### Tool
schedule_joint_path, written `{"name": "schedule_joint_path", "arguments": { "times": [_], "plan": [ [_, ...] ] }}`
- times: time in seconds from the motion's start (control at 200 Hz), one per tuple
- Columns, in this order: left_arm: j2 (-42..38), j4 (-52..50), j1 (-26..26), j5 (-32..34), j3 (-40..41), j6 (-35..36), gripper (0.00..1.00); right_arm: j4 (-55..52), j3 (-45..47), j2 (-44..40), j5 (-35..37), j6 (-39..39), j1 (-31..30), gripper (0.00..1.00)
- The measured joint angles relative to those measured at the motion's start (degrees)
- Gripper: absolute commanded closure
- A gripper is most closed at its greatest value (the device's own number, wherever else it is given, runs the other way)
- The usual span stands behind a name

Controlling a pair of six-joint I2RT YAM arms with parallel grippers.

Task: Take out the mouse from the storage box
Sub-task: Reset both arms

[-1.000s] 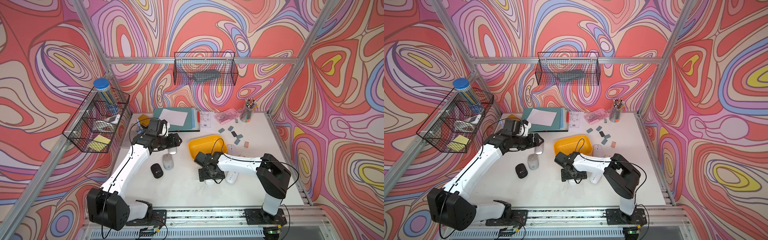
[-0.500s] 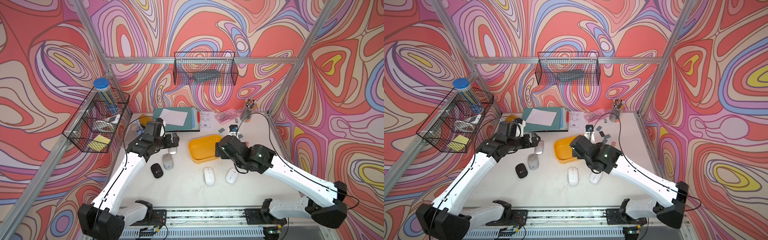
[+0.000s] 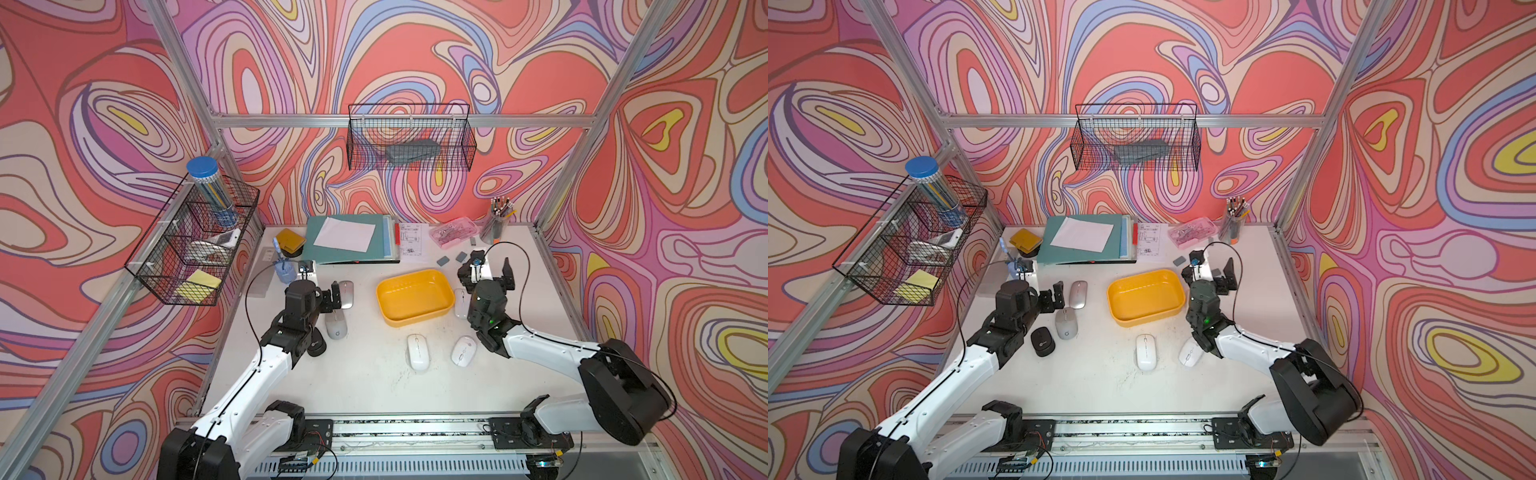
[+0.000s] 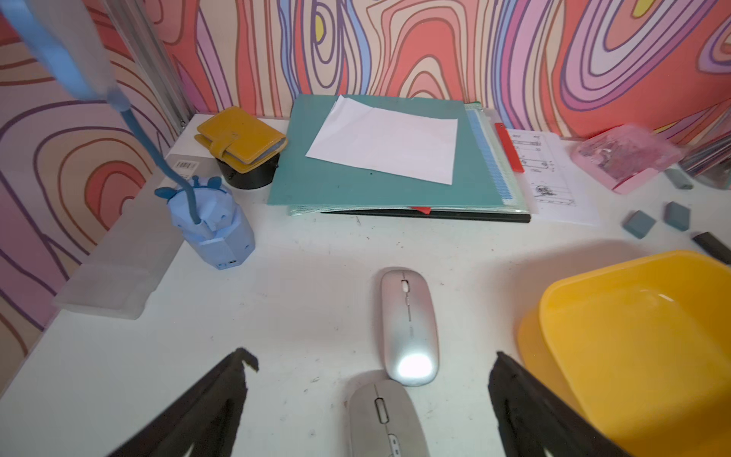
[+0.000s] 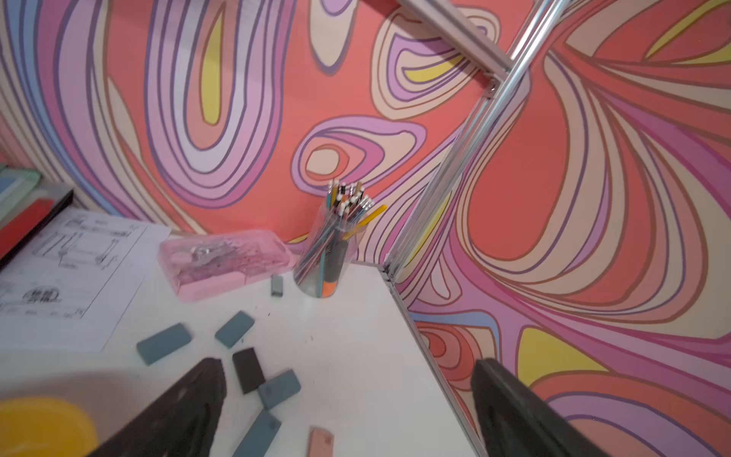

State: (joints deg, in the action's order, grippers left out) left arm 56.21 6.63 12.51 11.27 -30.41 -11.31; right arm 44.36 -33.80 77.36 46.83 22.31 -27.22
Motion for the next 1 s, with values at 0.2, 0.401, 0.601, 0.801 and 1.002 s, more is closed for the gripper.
{"name": "schedule_joint_path", "arguments": {
  "times": [0.2, 0.401, 0.601, 0.801, 1.002],
  "plan": [
    [3.4, 13.4, -2.4, 3.5, 8.8, 3.9, 0.01, -5.3, 1.1, -0.7, -12.8, -9.7, 10.2, 0.02],
    [12.9, 29.4, -2.4, 7.8, 14.8, 7.3, 0.01, 3.1, 9.7, 12.5, -20.3, -12.3, 12.4, 0.02],
    [23.8, 44.9, -2.7, 9.8, 15.9, 11.2, 0.01, 11.7, 11.9, 17.9, -22.3, -14.5, 15.4, 0.02],
    [34.1, 56.3, -3.3, 8.0, 16.3, 13.4, 0.01, 14.6, 10.8, 18.0, -28.1, -19.1, 21.2, 0.02],
    [33.6, 54.1, -5.1, 6.6, 12.9, 13.3, 0.01, 12.7, 8.9, 19.2, -35.9, -21.6, 25.3, 0.02]
  ]
}}
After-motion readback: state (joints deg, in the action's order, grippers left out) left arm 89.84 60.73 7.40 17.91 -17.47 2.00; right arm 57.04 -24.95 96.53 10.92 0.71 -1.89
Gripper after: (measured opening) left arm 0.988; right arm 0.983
